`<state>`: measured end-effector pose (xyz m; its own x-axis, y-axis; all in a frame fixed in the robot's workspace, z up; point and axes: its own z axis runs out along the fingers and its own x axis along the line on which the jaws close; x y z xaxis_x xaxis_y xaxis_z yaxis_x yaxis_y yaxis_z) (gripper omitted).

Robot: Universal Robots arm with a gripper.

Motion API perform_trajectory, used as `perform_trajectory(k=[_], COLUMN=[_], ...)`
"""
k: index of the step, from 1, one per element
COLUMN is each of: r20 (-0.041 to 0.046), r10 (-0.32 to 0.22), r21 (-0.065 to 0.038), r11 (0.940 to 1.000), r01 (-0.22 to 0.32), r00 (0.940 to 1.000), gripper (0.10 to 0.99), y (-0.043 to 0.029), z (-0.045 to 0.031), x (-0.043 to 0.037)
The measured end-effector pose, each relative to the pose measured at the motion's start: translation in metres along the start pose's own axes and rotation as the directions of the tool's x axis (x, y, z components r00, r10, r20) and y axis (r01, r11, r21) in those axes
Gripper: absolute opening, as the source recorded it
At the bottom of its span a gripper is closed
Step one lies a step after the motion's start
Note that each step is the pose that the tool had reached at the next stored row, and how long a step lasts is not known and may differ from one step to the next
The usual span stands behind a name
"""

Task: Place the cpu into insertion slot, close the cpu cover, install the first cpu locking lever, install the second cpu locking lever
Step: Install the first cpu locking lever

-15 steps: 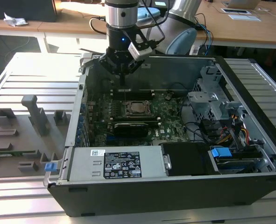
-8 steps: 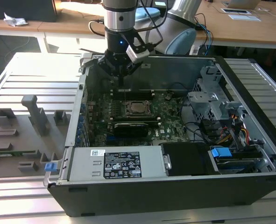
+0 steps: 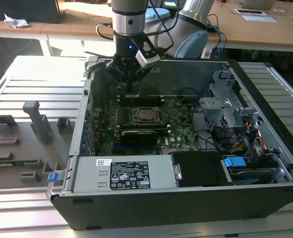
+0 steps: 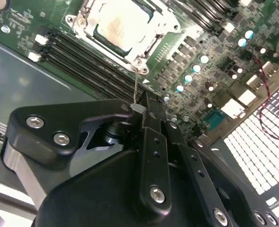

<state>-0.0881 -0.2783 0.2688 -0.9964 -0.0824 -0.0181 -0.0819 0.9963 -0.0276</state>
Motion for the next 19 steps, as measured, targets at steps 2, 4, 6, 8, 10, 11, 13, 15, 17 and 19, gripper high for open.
perform_trajectory(k=[2,4,6,8,10,11,13,15,17,19], r20=[-0.0002,-0.0003,-0.0004,-0.0004,-0.0004,-0.0005,-0.0005,-0.0005,-0.0005,-0.0002], r10=[0.000,-0.001,-0.001,-0.001,-0.001,-0.001,-0.001,-0.001,-0.001,-0.001], r21=[0.000,0.000,0.000,0.000,0.000,0.000,0.000,0.000,0.000,-0.004], r11=[1.0000,1.0000,1.0000,1.0000,1.0000,1.0000,1.0000,1.0000,1.0000,1.0000], r01=[0.000,0.001,0.001,0.001,0.001,0.001,0.001,0.001,0.001,0.001], r00=[1.0000,1.0000,1.0000,1.0000,1.0000,1.0000,1.0000,1.0000,1.0000,1.0000], gripper=[0.106,0.106,0.106,0.106,0.106,0.106,0.106,0.106,0.106,0.106], y=[0.0001,0.0002,0.0002,0.0001,0.0001,0.0000,-0.0001,-0.0001,-0.0001,-0.0018], z=[0.0005,0.0008,0.0011,0.0013,0.0017,0.0019,0.0023,0.0023,0.0024,0.0031], x=[-0.0058,-0.0095,-0.0123,-0.0140,-0.0157,-0.0172,-0.0191,-0.0191,-0.0191,-0.0191])
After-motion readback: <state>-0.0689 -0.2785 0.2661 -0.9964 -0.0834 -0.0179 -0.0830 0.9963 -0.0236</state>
